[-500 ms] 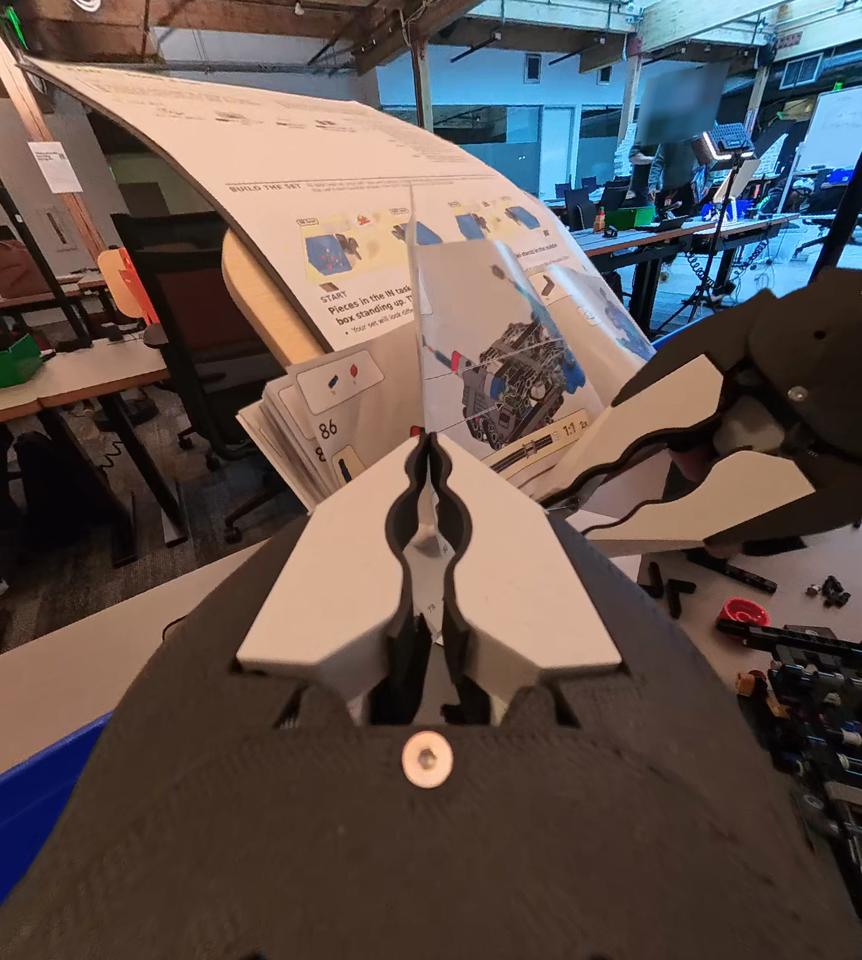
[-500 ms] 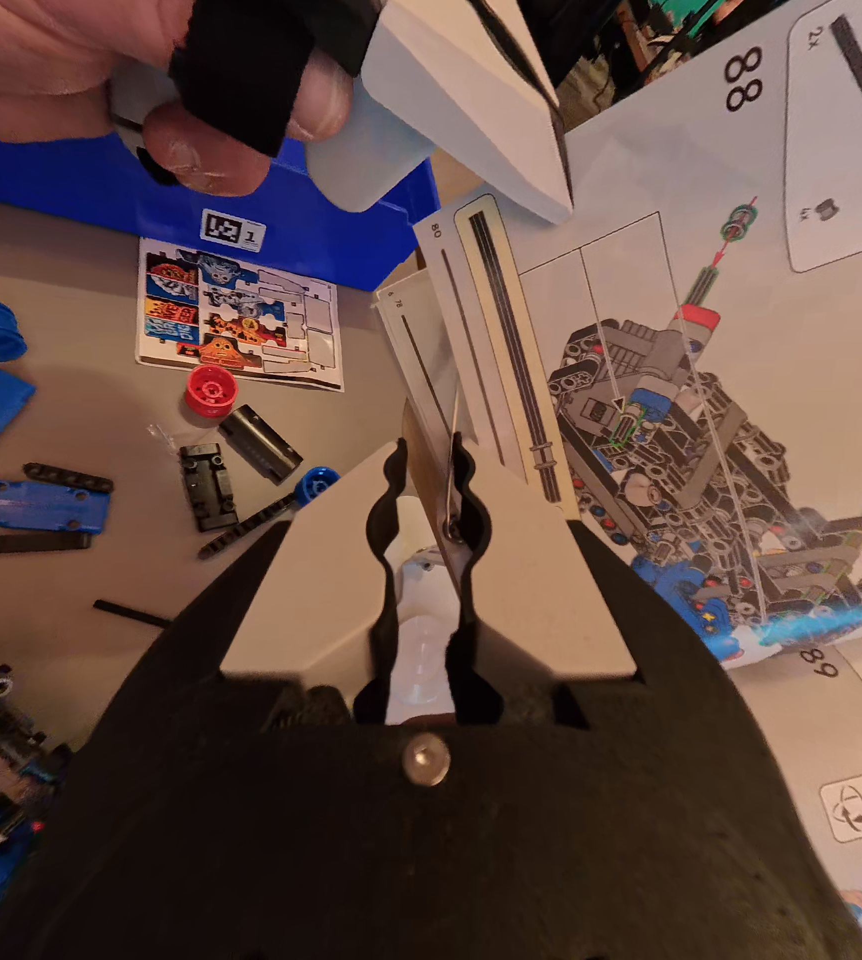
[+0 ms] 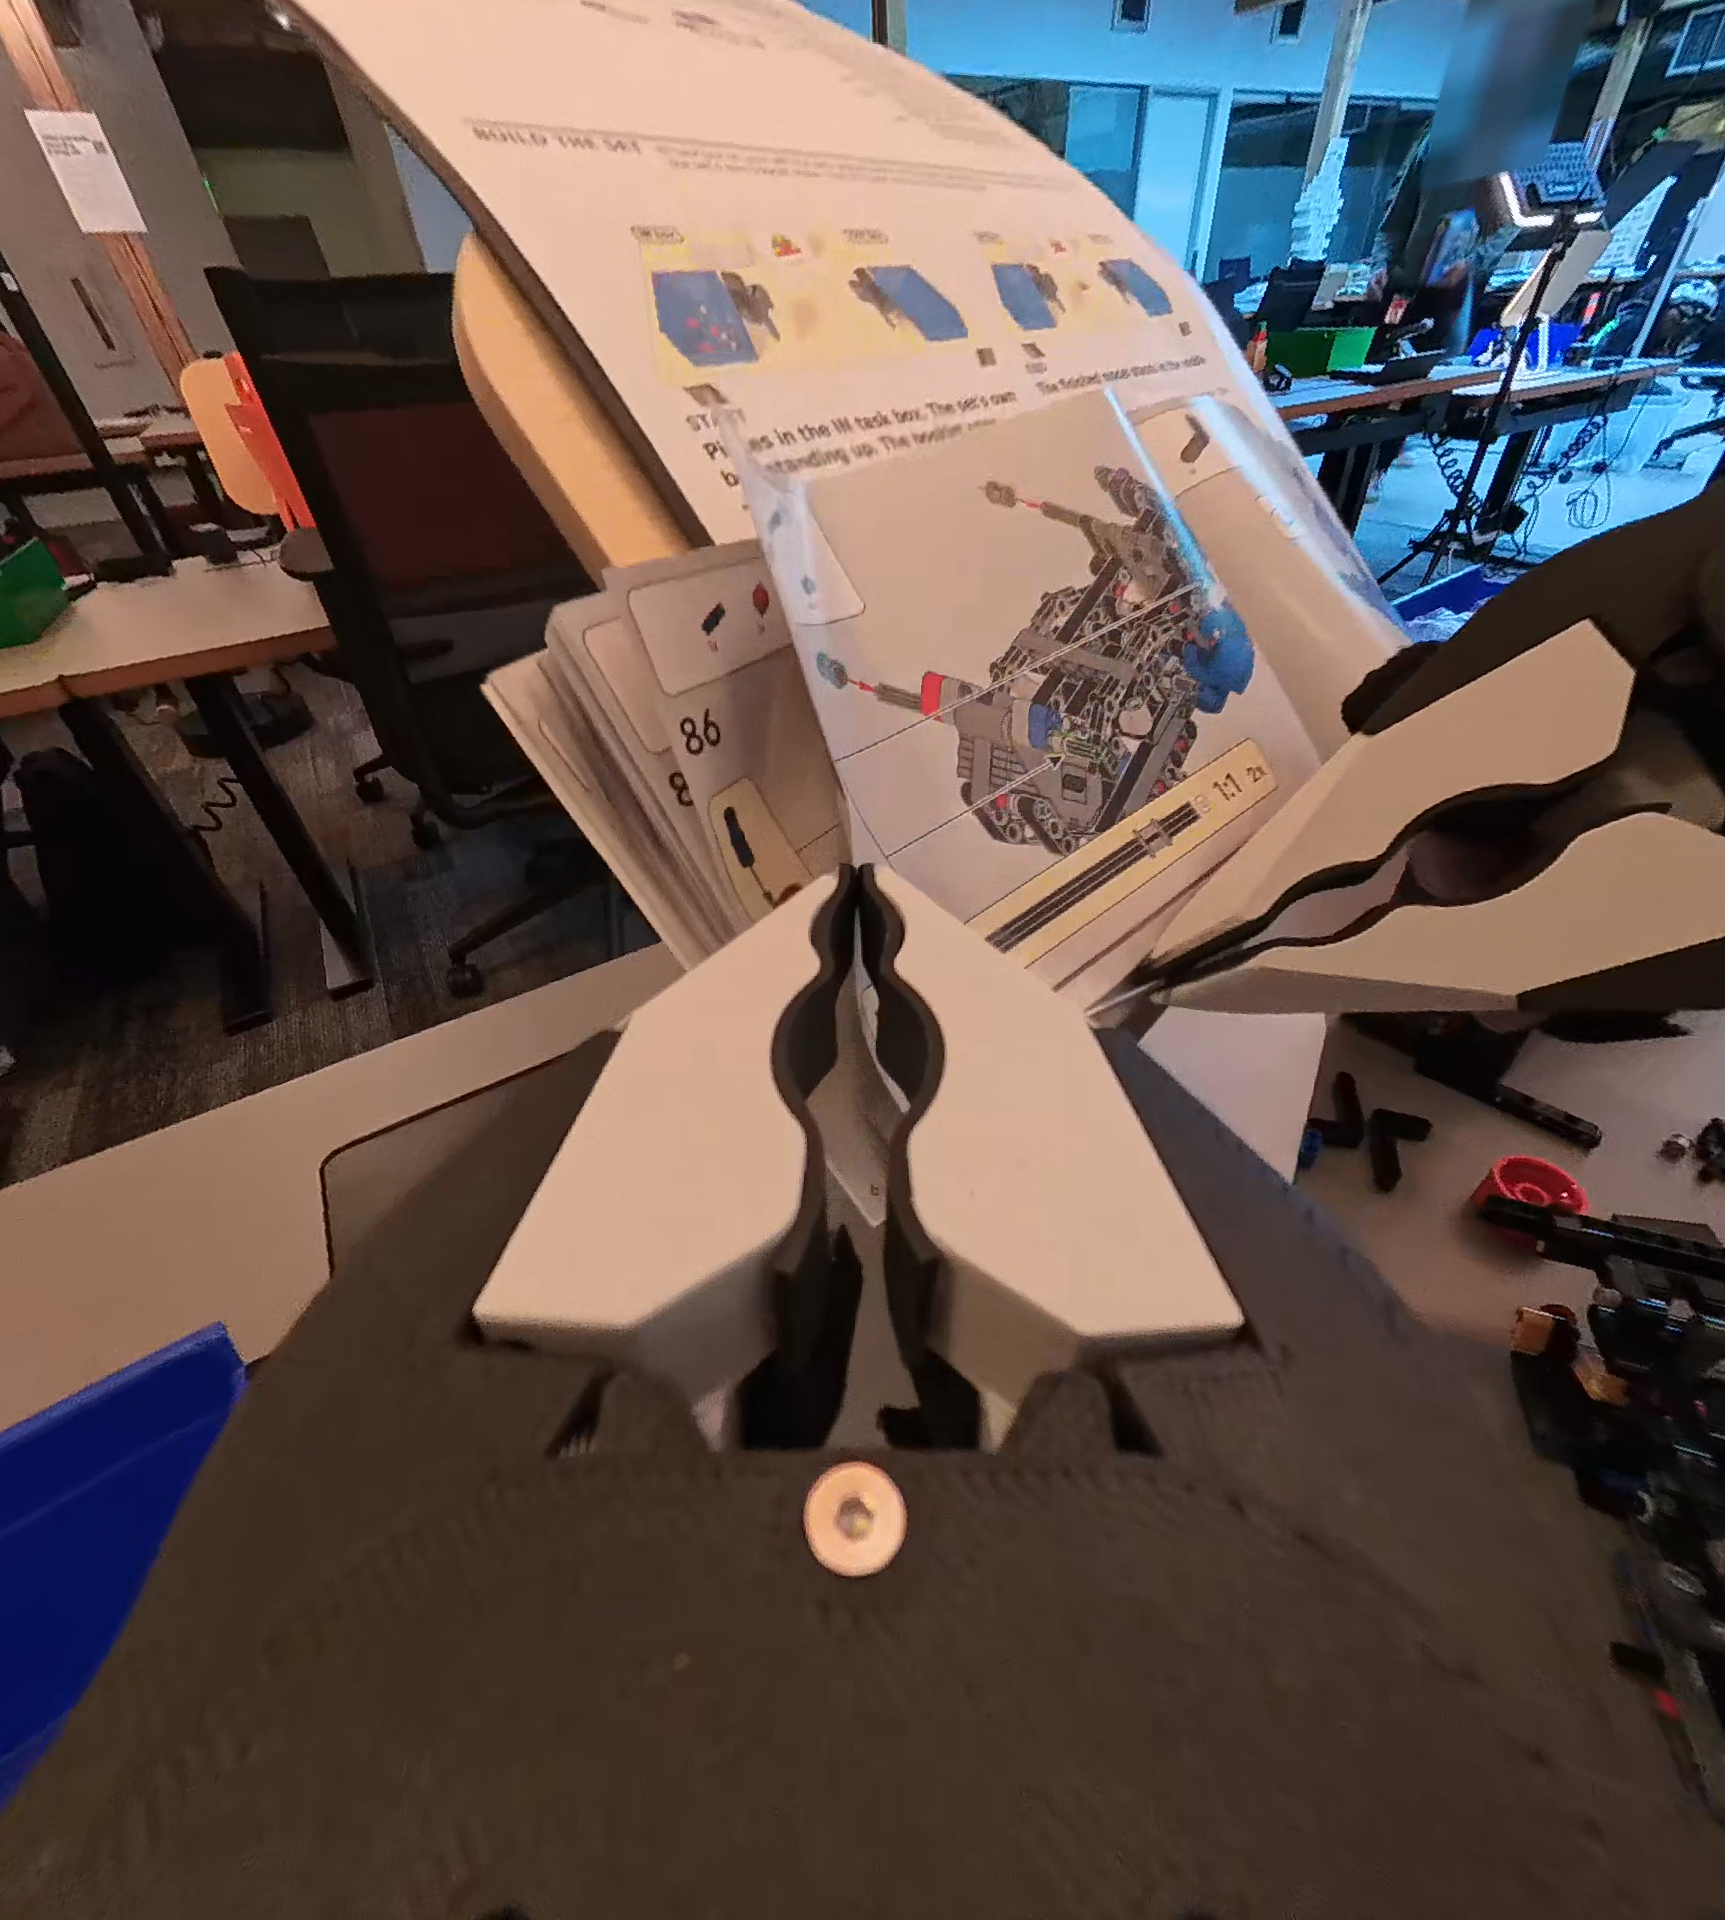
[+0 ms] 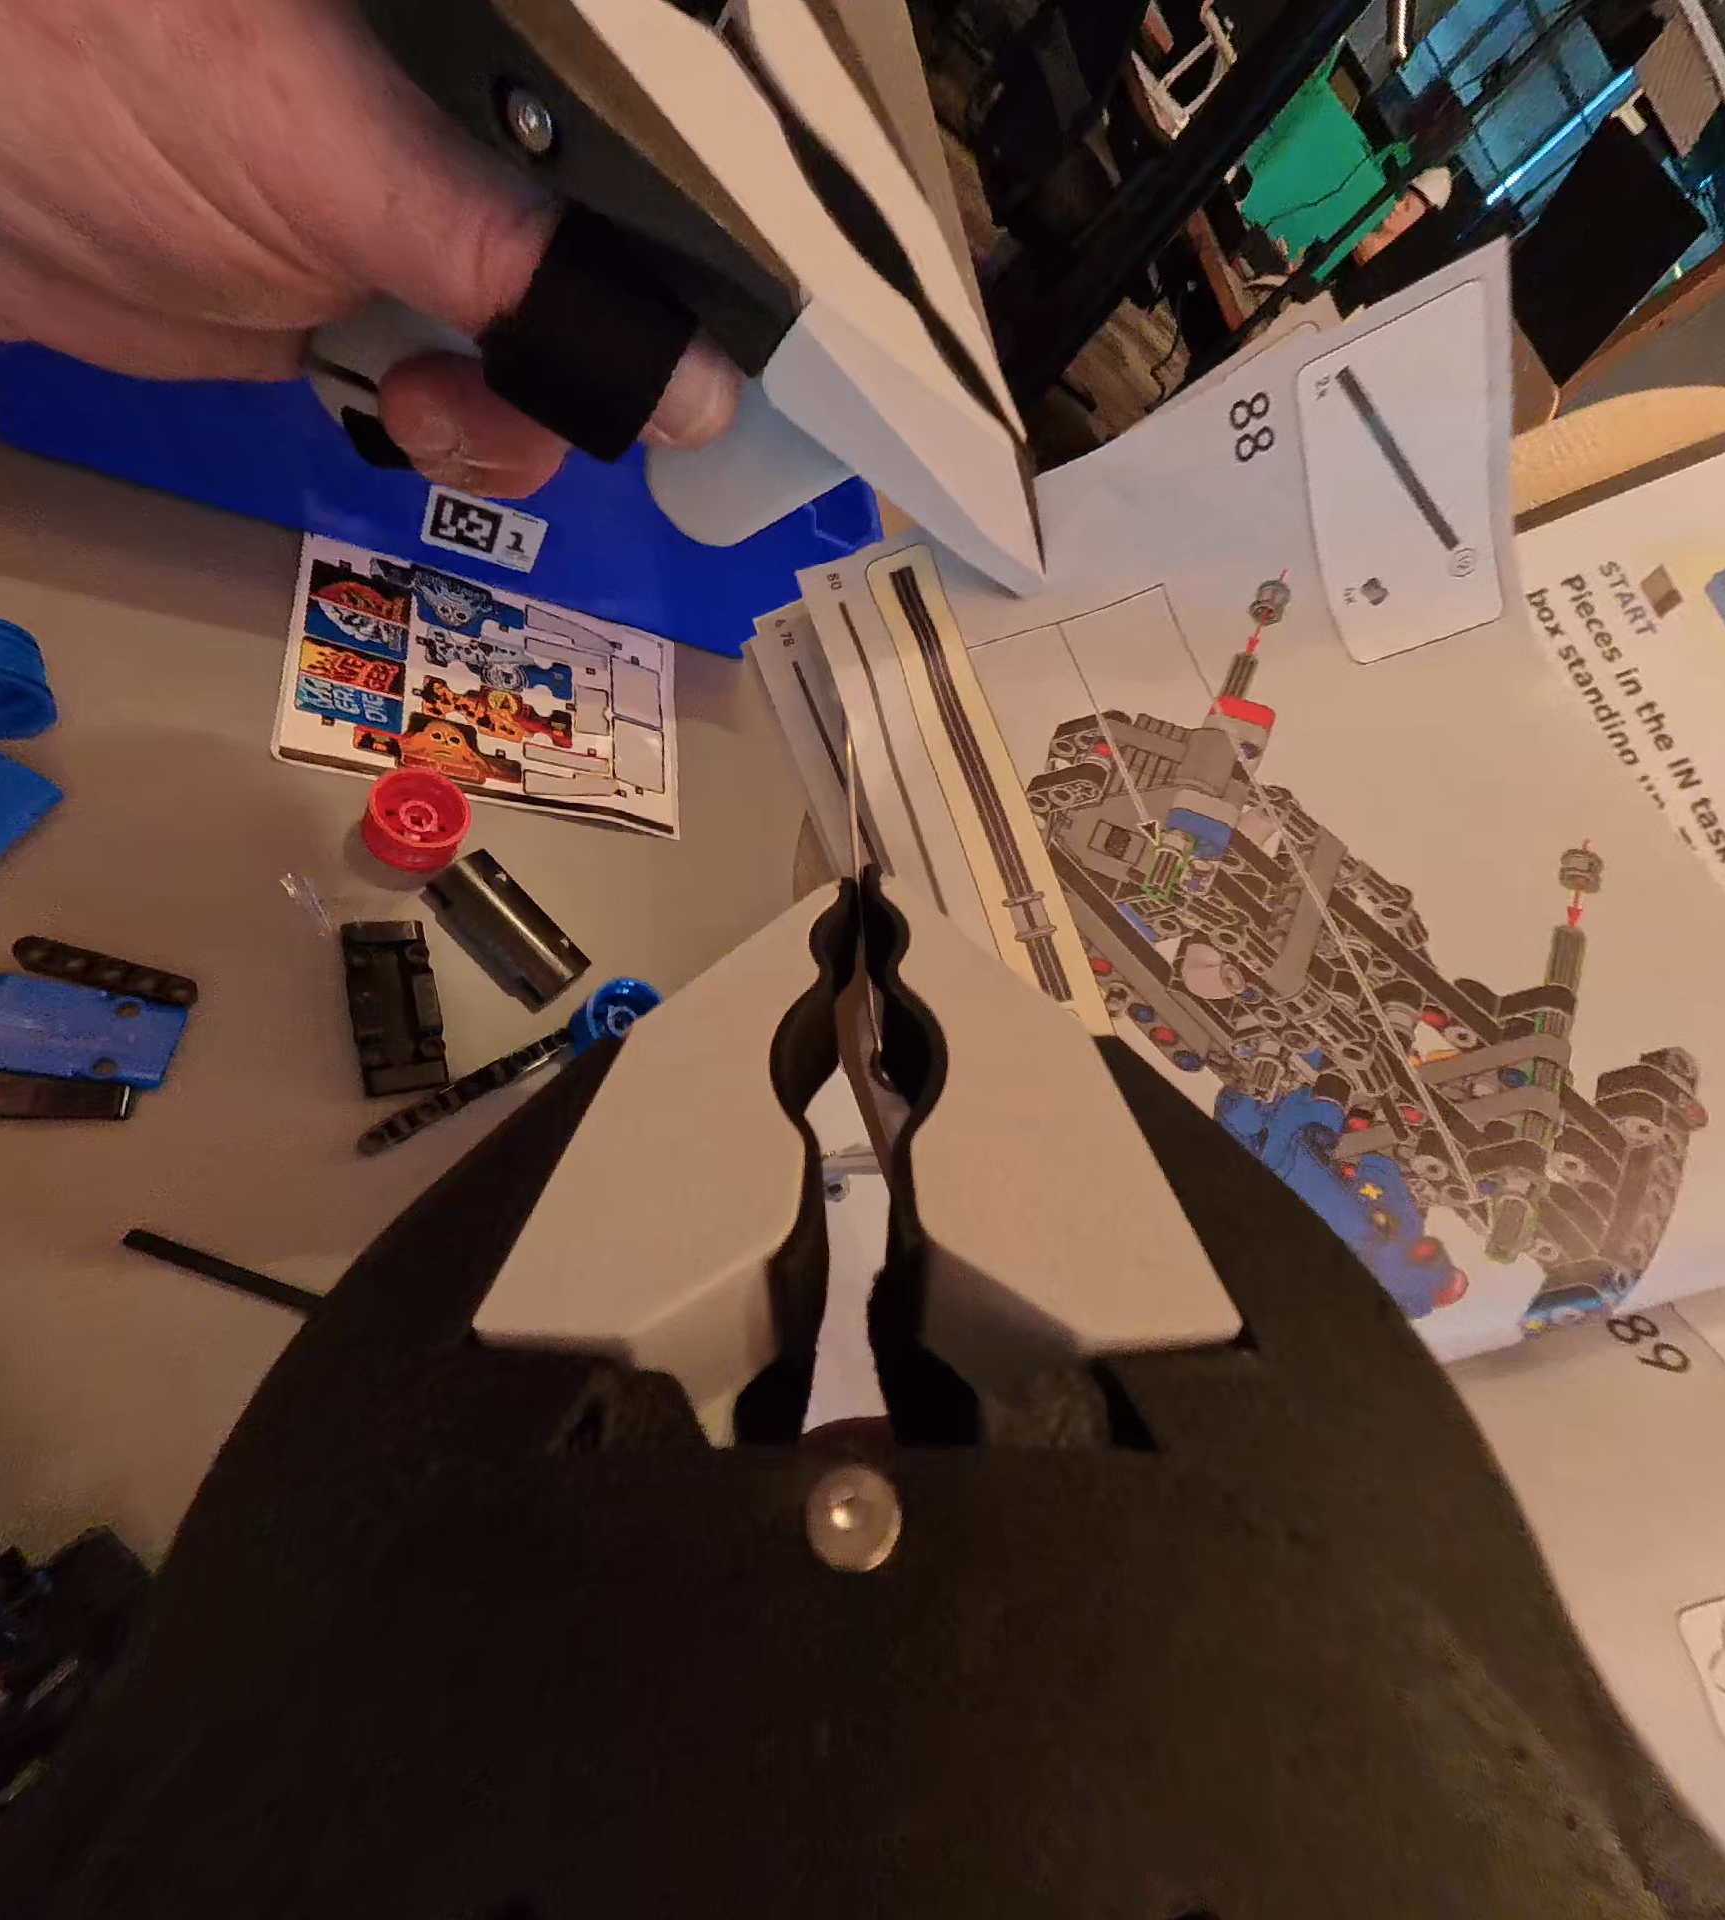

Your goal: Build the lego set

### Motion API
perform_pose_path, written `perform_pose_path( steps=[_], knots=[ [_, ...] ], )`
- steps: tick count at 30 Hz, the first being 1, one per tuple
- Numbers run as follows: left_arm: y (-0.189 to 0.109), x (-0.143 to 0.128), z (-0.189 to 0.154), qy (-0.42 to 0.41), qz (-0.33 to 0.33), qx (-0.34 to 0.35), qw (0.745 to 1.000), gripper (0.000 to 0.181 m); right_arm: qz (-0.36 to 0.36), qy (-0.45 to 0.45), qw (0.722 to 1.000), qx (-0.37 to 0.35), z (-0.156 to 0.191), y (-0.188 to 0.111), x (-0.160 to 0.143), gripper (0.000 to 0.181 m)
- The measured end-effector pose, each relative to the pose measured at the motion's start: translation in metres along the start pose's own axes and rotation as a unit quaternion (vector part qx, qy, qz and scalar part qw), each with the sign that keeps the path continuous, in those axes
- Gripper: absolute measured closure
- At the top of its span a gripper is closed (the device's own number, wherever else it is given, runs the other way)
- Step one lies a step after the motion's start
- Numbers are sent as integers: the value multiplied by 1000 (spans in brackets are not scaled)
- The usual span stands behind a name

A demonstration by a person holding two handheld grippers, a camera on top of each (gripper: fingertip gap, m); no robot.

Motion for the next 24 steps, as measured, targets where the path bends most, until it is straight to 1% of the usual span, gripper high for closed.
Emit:
perform_pose_path(
  steps=[4,8,13,20,24],
  knots=[
    [1,-3,1,-5,5,0,1000,181,-21,11,1000,12,0,-2,0,181],
    [2,-4,3,-11,3,1,1000,181,-28,-3,1000,12,1,-3,0,181],
    [2,-5,3,-14,1,0,1000,181,-40,15,999,21,1,-4,0,181],
    [2,-6,3,-17,-9,-8,1000,181,-53,67,996,27,-3,-5,1,181],
    [2,-6,2,-4,-4,-1,1000,181,-58,58,996,29,-2,-6,0,181]
  ],
)
Point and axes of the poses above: each gripper's, where its closed fingertips meet, y out along the fingers, x out of its top, z = x × y across the jaws, the point moved 2 cm from there along -y, back along the fingers, and after that the axes turned 8 degrees about -x, right-handed, at the moved point
